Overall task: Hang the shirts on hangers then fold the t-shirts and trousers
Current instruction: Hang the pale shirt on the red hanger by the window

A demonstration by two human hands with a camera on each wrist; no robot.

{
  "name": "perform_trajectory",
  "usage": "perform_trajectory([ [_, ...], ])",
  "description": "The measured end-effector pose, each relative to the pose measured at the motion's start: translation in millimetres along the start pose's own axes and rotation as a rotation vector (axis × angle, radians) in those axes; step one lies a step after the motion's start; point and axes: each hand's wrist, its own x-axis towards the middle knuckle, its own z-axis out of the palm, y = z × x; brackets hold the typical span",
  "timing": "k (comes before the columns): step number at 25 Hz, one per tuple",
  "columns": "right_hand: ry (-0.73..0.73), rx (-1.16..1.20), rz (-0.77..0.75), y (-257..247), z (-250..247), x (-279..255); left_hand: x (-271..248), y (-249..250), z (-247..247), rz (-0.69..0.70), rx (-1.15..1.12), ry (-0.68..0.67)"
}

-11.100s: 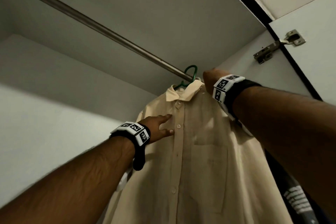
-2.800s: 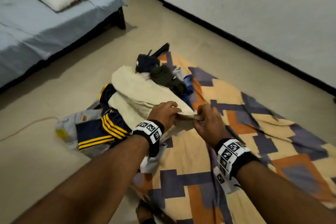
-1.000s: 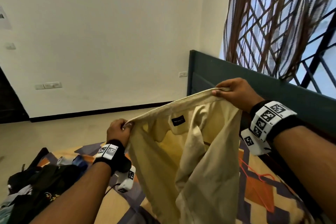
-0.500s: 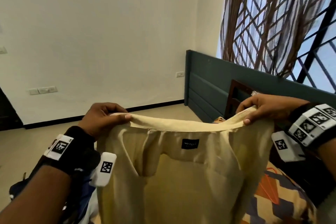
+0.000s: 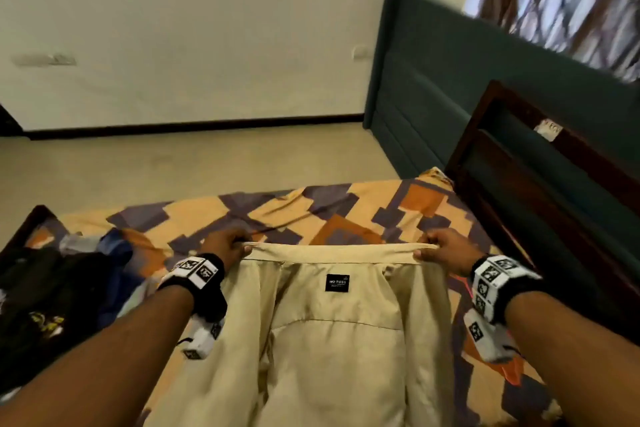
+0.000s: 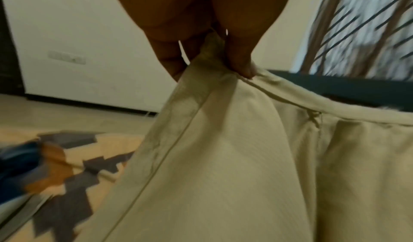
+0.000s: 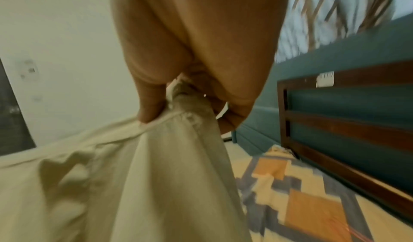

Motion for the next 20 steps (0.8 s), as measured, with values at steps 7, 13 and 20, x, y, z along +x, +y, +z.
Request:
perform_trajectory([
  [7, -0.063, 0.026, 0.056, 138, 124, 186, 135, -84, 170, -0.197, 0.159, -0.073],
  [13, -0.121, -0.197, 0.025, 194, 194, 261, 226, -142, 232, -0.142, 0.238, -0.244],
  [20, -0.126, -0.282, 0.076, 248, 247, 334, 282, -196, 310, -0.271, 0.241, -0.18],
])
